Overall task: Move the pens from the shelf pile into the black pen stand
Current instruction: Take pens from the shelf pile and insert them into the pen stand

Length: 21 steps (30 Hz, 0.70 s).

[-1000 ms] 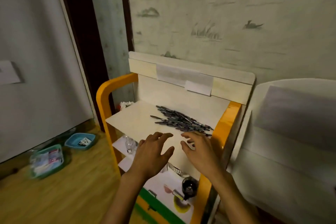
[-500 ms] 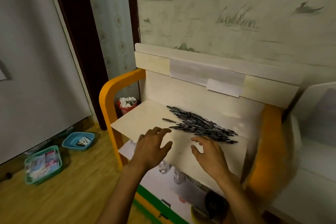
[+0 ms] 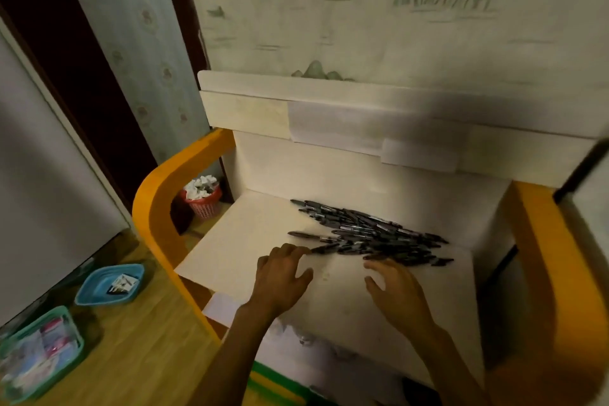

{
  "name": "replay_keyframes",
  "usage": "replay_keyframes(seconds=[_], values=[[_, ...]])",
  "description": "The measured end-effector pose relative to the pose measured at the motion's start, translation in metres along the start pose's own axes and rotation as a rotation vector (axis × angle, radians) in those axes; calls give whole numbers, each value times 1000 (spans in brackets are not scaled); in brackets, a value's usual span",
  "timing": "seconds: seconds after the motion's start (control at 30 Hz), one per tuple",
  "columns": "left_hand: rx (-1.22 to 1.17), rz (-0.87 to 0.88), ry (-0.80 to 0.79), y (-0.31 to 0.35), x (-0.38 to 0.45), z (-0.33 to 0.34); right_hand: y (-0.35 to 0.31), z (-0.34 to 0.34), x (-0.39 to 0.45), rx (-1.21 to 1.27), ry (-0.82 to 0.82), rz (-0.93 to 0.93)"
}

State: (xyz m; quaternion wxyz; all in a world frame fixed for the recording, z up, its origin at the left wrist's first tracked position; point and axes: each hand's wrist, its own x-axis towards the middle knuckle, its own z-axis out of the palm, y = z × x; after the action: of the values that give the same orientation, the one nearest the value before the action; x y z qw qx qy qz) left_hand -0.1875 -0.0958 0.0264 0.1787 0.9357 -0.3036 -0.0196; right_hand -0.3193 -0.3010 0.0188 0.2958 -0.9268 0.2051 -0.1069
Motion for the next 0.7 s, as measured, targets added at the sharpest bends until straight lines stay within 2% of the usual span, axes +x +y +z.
replay_keyframes(seconds=[0.33, 0.57, 0.7], values=[[-114, 81, 5, -36, 78, 53, 20, 18, 13, -9, 79, 183], [-19, 156, -18, -52, 127, 80, 15, 21, 23, -28, 165, 246], [-120, 219, 24, -56, 140, 84, 16, 21, 29, -47, 189, 269]])
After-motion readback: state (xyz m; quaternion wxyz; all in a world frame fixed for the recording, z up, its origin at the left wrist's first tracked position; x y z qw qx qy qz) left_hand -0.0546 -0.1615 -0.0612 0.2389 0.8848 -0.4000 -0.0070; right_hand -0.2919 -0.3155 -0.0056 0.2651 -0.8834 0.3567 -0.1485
